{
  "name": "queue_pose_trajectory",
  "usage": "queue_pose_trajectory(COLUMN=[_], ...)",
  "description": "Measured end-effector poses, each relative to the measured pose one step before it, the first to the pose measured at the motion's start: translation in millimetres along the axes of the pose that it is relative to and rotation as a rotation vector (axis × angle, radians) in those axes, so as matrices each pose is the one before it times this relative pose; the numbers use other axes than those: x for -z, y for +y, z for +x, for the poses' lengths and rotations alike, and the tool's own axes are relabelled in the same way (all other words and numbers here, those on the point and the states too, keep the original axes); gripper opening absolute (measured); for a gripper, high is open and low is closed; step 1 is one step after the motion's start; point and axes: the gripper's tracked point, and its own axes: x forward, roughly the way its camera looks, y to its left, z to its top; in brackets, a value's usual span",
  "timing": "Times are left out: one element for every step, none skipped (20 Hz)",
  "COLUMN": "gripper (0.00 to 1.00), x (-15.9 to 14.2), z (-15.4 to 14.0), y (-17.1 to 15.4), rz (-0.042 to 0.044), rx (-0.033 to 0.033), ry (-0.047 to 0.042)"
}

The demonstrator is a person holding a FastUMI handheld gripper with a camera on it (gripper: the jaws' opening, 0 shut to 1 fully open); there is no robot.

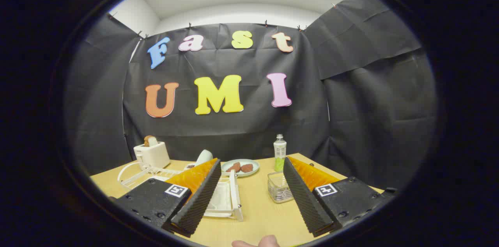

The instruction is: Take the plate from the dish rack, then take the spoon from the basket and place it into the plate.

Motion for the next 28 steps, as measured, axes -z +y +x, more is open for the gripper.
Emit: queue_pose_trajectory(gripper=[1.00, 1.00, 1.00, 1.00, 1.00, 1.00, 1.00, 1.00, 1.00, 1.00, 1.00, 1.00, 1.00, 1.00, 1.00, 1.00, 1.00, 1.00, 1.00, 1.00, 1.00, 1.00, 1.00, 1.00, 1.00, 1.00, 1.00, 1.00], x=[3.86, 0.07, -1.28, -3.60, -4.13, -5.09, -3.55, -2.60, 0.08, -0.07, 0.92, -1.86, -0.49, -1.15, 0.55, 1.17, 2.33, 1.70, 2.53, 2.37, 2.58, 1.73, 1.94, 1.71, 3.11, 2.35, 2.85, 2.91], z=[-0.72, -0.60, -0.98, -1.34, -1.96, -2.07, -0.87, -0.42, 0.19, -0.17, 0.51, 0.68, 1.65, 1.73, 1.98, 2.84, 3.75, 3.93, 4.25, 4.10, 4.65, 4.95, 5.83, 7.27, 6.91, 8.32, 7.74, 8.68], y=[3.86, 2.63, 1.20, 0.82, 1.65, 1.33, 2.28, 1.61, 1.86, 2.39, 4.85, 3.80, 3.00, 4.73, 4.43, 4.55, 6.31, 5.47, 5.30, 5.09, 4.55, 3.21, 3.07, 3.61, 4.16, 4.79, 4.47, 4.42], rz=[-0.00249, -0.00570, -0.00541, -0.00038, 0.00201, 0.00320, 0.00064, -0.00080, -0.00052, 0.00118, 0.00160, 0.00289, 0.00359, 0.00136, -0.00059, 0.00120, 0.00432, 0.00592, 0.00612, 0.00696, 0.00548, 0.00486, 0.00322, 0.00238, 0.00257, 0.00266, 0.00202, -0.00083], rx=[-0.00360, -0.00056, 0.00348, 0.00180, -0.00010, -0.00015, -0.00002, 0.00059, 0.00028, -0.00525, -0.00920, -0.00550, -0.00740, -0.00730, -0.00564, -0.00712, -0.00653, -0.00847, -0.00512, -0.00747, -0.00478, -0.00376, -0.00116, -0.00255, -0.00405, -0.00766, -0.00447, -0.00618], ry=[0.00675, 0.00072, -0.00030, -0.00711, -0.00879, -0.01168, -0.01188, -0.01007, -0.00210, 0.00309, 0.00279, 0.00357, 0.00226, 0.00234, 0.00325, 0.00490, 0.00776, 0.00743, 0.01003, 0.01034, 0.00785, 0.00609, 0.00779, 0.00547, 0.00850, 0.00922, 0.01138, 0.01758])
